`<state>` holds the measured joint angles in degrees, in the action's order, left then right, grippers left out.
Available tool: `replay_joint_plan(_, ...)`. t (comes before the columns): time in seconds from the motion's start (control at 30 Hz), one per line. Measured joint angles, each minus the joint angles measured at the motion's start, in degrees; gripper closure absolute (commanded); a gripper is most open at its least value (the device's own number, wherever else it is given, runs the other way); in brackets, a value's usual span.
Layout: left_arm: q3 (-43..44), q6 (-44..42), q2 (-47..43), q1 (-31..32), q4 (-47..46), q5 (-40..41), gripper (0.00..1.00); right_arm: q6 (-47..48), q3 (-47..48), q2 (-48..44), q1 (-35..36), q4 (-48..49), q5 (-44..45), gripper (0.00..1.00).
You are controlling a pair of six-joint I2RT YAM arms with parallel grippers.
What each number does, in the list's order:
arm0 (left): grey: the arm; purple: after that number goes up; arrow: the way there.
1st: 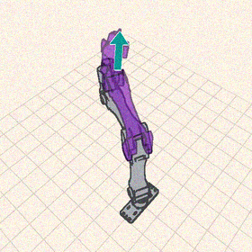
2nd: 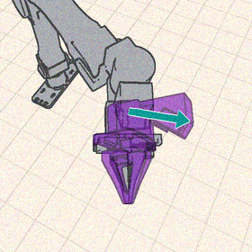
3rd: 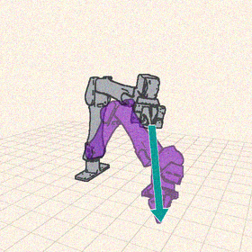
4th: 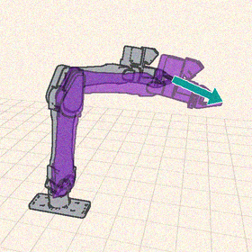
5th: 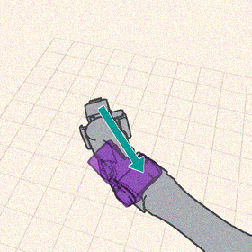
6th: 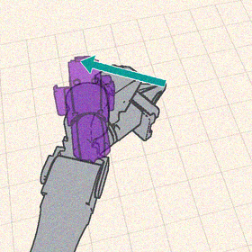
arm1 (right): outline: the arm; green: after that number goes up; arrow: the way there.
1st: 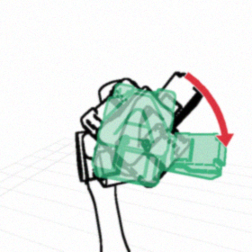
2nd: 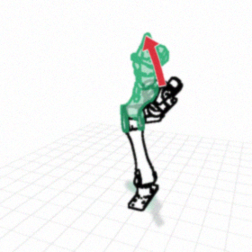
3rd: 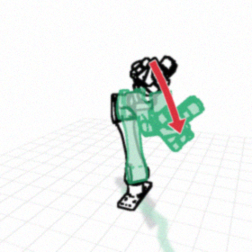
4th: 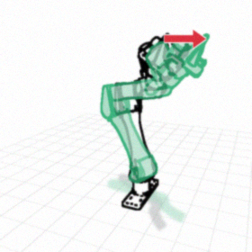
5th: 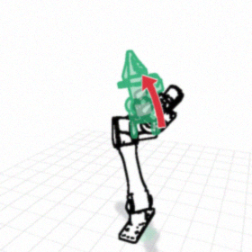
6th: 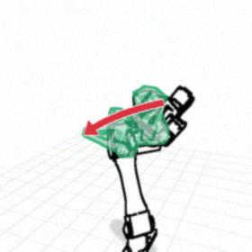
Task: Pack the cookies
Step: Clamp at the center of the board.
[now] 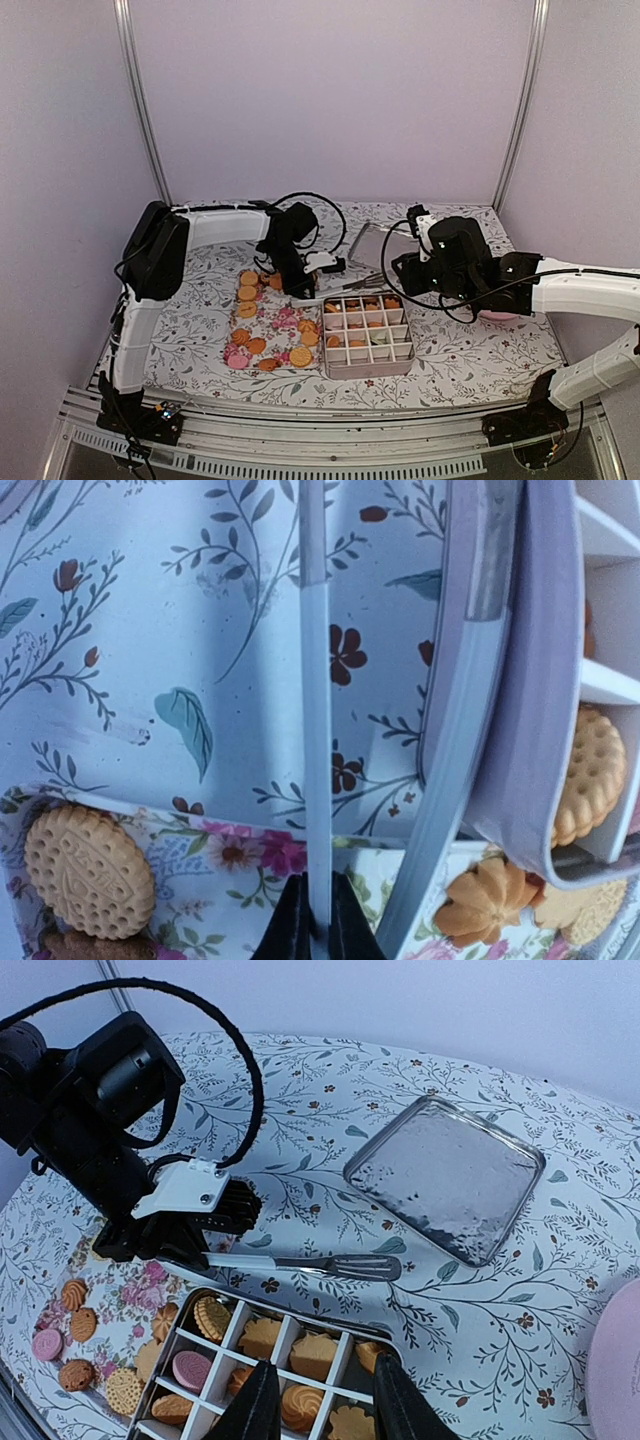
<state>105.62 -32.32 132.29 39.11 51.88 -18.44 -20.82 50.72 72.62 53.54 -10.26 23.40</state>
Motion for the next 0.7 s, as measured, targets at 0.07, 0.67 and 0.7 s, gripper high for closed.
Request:
replay_joint_plan(0.07,-0.8,0.0,-0.6,0.4,-0.6,1.2,1.0,0.0,0.0,0.0,0.0,0.0,0.0,0.66)
replay_joint_plan(0.67,-3.2,1.7,-6.0,2.4,-1.8,9.8,1.0,0.0,0.0,0.0,0.0,0.0,0.0,0.66)
replay_joint_plan(0.7,-3.2,1.7,-6.2,2.4,-1.8,9.9,1.0,0.0,0.0,0.0,0.0,0.0,0.0,0.66)
